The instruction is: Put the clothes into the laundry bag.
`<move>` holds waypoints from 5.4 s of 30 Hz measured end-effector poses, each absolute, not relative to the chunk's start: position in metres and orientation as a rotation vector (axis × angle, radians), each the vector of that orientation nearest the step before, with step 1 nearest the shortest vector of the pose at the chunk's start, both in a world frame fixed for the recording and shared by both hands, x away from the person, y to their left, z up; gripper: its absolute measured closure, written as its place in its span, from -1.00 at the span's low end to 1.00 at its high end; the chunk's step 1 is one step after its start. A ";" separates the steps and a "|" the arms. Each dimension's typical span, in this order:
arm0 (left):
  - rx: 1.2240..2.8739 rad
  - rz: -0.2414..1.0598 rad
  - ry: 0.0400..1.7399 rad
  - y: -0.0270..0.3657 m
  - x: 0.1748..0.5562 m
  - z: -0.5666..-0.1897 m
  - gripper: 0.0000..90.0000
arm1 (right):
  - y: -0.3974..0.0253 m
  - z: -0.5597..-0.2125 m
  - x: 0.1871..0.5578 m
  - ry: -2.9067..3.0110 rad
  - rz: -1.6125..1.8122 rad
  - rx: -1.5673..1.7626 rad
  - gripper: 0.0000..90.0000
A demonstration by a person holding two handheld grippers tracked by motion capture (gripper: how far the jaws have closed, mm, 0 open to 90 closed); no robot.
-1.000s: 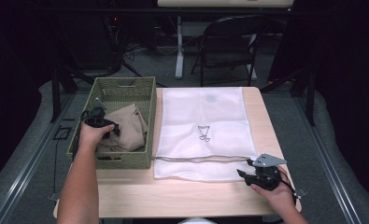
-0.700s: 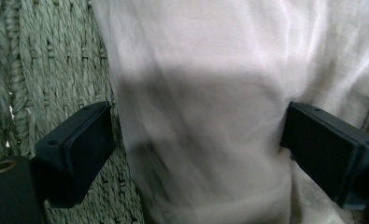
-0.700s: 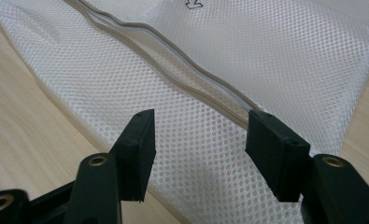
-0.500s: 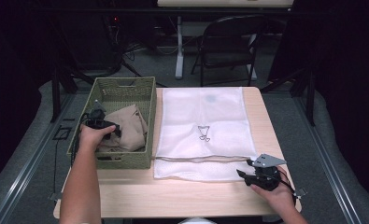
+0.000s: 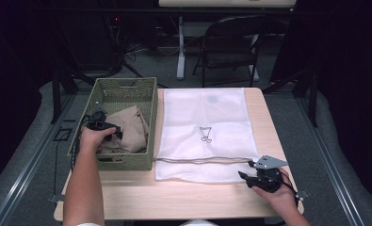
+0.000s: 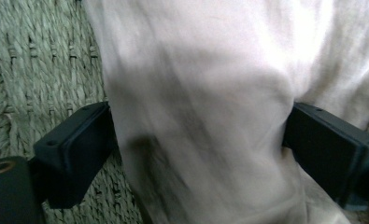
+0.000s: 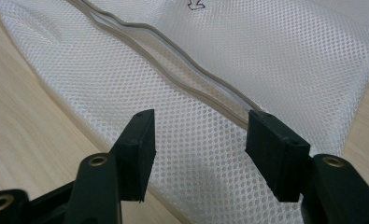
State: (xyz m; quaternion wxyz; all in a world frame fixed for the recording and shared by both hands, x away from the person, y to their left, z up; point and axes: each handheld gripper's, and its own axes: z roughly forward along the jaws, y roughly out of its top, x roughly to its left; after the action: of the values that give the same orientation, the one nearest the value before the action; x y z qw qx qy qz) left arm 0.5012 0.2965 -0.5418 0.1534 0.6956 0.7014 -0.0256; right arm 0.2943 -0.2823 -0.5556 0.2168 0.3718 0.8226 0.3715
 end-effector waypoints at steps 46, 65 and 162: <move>1.927 -0.094 2.011 0.294 0.499 -0.534 0.13 | -0.281 -0.556 0.296 2.293 1.019 1.027 -0.06; 1.974 0.015 1.965 0.277 0.499 -0.508 0.49 | -0.282 -0.556 0.296 2.289 1.016 1.027 -0.06; 1.946 0.280 1.795 0.260 0.475 -0.368 0.52 | -0.219 -0.503 0.370 2.357 1.069 0.866 0.47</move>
State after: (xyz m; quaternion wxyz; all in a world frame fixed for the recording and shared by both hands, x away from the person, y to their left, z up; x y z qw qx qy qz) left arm 0.4749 0.2601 -0.3676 0.2375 0.7101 0.6549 0.1021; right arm 0.3699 -0.2188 -0.5031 0.2048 0.3107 0.8454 0.3832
